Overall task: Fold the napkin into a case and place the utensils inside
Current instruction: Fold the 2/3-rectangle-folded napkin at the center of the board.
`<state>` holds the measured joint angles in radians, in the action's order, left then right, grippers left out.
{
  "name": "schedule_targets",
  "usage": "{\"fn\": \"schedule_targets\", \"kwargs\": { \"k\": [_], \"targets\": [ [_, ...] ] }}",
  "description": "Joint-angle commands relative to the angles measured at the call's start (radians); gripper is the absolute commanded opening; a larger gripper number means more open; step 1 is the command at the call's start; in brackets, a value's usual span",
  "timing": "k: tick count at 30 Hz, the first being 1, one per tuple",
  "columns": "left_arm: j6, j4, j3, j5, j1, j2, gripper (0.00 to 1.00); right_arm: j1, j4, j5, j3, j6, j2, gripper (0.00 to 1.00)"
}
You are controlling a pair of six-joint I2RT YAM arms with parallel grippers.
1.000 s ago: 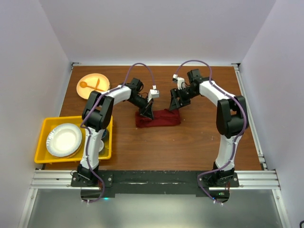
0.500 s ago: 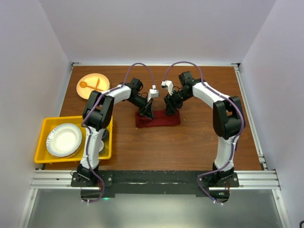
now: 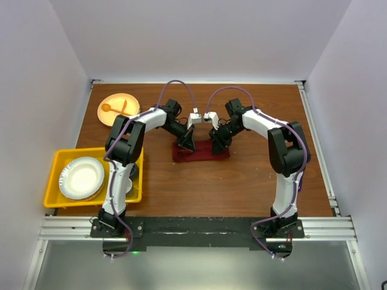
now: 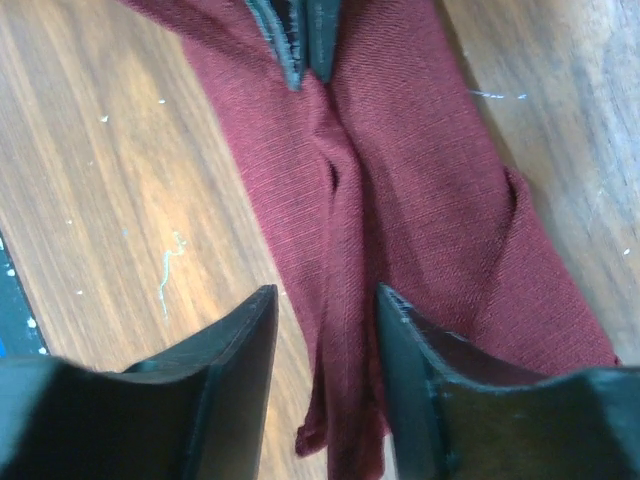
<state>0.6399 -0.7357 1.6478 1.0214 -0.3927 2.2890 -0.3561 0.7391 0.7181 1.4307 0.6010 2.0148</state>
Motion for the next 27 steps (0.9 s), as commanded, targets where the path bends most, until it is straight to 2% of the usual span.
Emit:
{"fn": "schedule_targets", "kwargs": {
  "k": [1,3,4,8,11,19,20,21,24,25,27],
  "targets": [
    [0.037,-0.044,-0.005,-0.083,0.017,0.038,0.00,-0.004,-0.052,-0.043,-0.006,-0.035,0.033,0.38],
    [0.043,-0.047,-0.029,-0.078,0.017,0.026,0.00,-0.004,-0.047,-0.058,-0.009,-0.049,0.048,0.32],
    [0.041,-0.042,-0.052,-0.073,0.015,0.014,0.00,-0.004,-0.041,-0.059,-0.010,-0.065,0.055,0.25],
    [0.046,-0.036,-0.112,-0.060,0.011,-0.016,0.00,-0.006,0.009,-0.046,-0.009,-0.107,0.078,0.08],
    [0.050,-0.008,-0.176,-0.049,0.005,-0.051,0.00,-0.006,0.011,-0.032,-0.055,-0.129,0.044,0.00],
    [0.101,0.032,-0.313,-0.003,-0.020,-0.187,0.01,-0.010,0.059,0.015,-0.134,-0.150,-0.057,0.00],
    [0.106,0.033,-0.316,0.020,-0.015,-0.198,0.07,-0.009,0.057,0.021,-0.130,-0.155,-0.062,0.00],
    [0.107,0.039,-0.319,0.031,-0.012,-0.215,0.22,-0.010,0.060,0.026,-0.127,-0.159,-0.062,0.00],
    [0.058,0.158,-0.373,0.054,-0.012,-0.331,0.38,-0.009,0.065,0.041,-0.108,-0.178,-0.051,0.00],
    [0.023,0.297,-0.438,0.054,-0.012,-0.411,0.41,-0.009,0.068,0.044,-0.101,-0.181,-0.044,0.00],
    [-0.064,0.419,-0.494,0.030,-0.017,-0.480,0.45,-0.009,0.075,0.052,-0.095,-0.184,-0.030,0.00]
  ]
}}
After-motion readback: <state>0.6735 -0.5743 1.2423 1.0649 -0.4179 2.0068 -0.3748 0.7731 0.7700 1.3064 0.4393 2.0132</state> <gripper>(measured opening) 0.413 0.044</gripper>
